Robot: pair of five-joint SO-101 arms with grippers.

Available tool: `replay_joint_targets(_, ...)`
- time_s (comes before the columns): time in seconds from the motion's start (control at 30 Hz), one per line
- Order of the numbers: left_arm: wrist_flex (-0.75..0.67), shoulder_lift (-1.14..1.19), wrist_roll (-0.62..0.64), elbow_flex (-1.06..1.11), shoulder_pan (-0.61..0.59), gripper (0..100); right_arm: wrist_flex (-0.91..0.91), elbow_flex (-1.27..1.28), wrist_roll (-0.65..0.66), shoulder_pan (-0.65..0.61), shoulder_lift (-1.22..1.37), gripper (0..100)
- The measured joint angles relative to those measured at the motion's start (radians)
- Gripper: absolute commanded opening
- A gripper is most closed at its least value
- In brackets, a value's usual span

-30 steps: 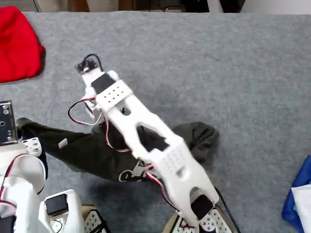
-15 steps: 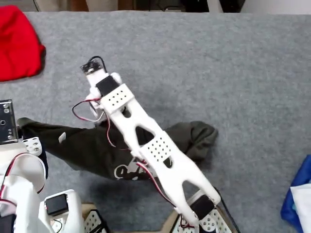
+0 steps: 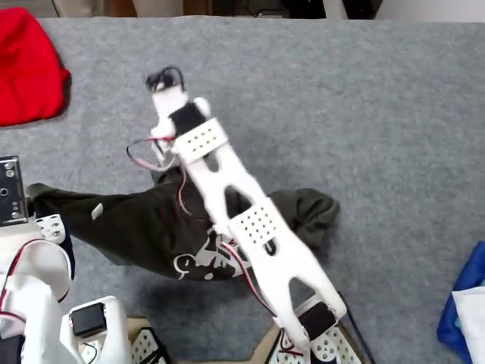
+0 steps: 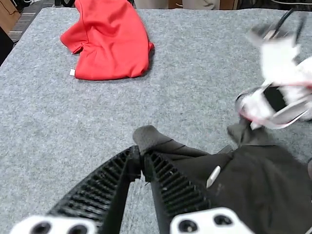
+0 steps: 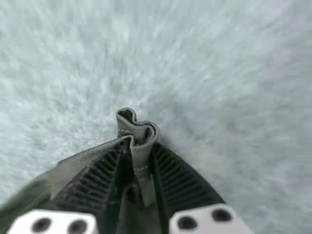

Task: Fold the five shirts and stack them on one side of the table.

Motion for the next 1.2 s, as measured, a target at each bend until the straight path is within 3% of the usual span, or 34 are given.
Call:
replay_joint_targets(0.37, -0.049, 0.0, 0.0, 0.0, -0.008, 2, 0.0, 0.0, 0.0, 0.195, -0.54, 0.5)
replay_joint_targets(0.6, -0.284, 0.0, 0.064, 0.0, -0.14, 2, 0.0, -0.023, 0.023, 0.437, -0.913, 0.5)
replay_joint_targets(0.93, -0.663, -0.002, 0.129, 0.0, -0.15, 2, -0.087, -0.037, 0.103, 0.603, -1.293, 0.5)
replay_joint_targets(1.2, -0.72, -0.006, 0.129, -0.029, -0.15, 2, -0.242, -0.058, 0.164, 0.715, -1.496, 0.5)
